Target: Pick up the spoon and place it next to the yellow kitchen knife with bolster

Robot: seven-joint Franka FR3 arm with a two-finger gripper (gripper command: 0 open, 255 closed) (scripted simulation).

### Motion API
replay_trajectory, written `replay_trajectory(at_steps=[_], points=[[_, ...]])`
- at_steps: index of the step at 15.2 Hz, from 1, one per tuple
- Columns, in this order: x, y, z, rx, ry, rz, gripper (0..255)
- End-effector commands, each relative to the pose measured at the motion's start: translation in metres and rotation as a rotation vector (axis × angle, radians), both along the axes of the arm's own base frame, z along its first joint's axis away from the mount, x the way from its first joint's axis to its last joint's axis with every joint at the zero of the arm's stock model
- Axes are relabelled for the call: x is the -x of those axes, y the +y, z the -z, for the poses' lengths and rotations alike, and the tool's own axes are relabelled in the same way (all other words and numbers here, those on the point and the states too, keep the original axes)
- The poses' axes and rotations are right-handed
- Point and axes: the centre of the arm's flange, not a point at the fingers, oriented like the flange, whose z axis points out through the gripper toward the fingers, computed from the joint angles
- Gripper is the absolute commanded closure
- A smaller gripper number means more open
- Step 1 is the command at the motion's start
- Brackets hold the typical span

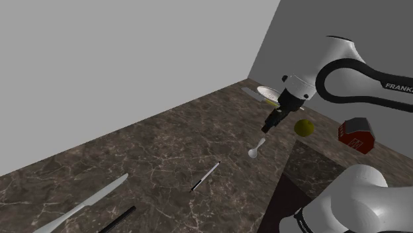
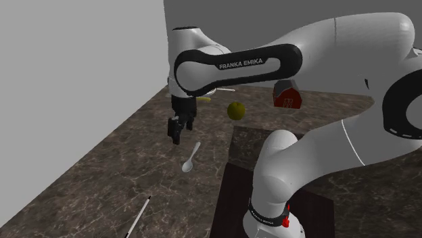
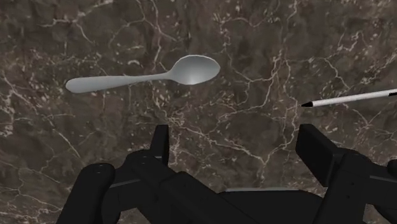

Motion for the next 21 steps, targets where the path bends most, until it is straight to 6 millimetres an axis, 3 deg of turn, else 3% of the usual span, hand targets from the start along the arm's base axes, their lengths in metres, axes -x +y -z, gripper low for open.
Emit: replay_trajectory(at_steps=[1,8,16,21], points=[[0.001,-0.002,0.028,0.014,-0.021,-0.023,0],[-0.005,0.000,0.120,0.062,-0.082,-0.100,0],[-0.011,0.000,0.162,0.063,-0.084,-0.103,0],[-0.011,0.000,0.162,0.063,-0.084,-0.103,0]])
